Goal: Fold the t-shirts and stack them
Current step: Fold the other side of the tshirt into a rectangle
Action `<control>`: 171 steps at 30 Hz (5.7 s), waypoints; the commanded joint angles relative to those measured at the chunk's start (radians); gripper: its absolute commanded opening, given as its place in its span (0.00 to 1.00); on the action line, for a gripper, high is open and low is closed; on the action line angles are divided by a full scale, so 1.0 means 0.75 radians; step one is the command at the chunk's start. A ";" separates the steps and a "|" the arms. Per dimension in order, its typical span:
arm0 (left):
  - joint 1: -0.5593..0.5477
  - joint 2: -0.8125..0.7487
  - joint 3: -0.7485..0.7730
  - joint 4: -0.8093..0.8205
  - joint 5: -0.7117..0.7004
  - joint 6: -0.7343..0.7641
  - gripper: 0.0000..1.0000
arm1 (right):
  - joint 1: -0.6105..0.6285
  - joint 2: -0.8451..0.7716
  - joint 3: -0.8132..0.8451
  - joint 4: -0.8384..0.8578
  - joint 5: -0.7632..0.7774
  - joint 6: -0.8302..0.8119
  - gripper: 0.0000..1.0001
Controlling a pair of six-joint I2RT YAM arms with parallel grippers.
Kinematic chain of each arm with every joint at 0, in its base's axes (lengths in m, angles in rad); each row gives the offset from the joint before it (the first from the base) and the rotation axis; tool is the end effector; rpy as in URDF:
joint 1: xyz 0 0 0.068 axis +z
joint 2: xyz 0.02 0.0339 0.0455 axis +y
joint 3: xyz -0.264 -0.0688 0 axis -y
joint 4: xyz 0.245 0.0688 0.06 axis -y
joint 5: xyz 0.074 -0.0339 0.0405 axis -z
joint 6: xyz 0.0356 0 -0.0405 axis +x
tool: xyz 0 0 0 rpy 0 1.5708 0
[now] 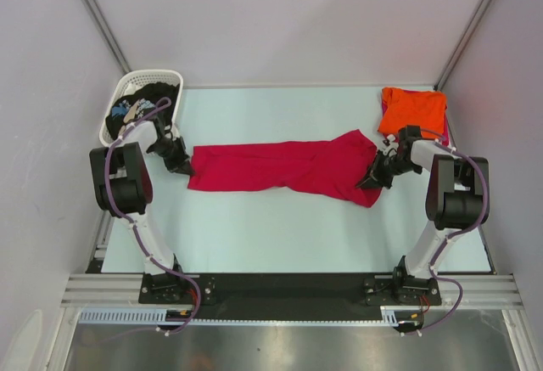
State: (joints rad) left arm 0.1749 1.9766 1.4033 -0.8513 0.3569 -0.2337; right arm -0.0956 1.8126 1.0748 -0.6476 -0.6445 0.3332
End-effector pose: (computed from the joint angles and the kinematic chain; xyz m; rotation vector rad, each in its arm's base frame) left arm 0.3746 0.0536 0.1674 -0.5621 2.9055 -0.5399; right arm 0.3243 -0.0096 0.1487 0.5248 2.8297 0.9854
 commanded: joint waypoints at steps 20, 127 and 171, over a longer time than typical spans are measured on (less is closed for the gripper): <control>0.008 -0.197 -0.175 -0.237 -0.198 0.001 0.00 | 0.023 -0.114 0.089 -0.505 0.119 -0.142 0.00; -0.372 0.191 0.379 -0.323 0.070 0.181 1.00 | 0.665 0.483 1.177 -0.787 0.792 -0.211 0.00; -0.464 0.040 0.230 -0.350 -0.449 0.174 0.88 | 0.684 0.496 1.015 -0.709 0.812 -0.217 0.00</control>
State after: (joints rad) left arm -0.1753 2.0300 1.5902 -1.1122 0.0311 -0.1192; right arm 0.4129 2.2181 1.8343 -1.1797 -0.0277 0.1818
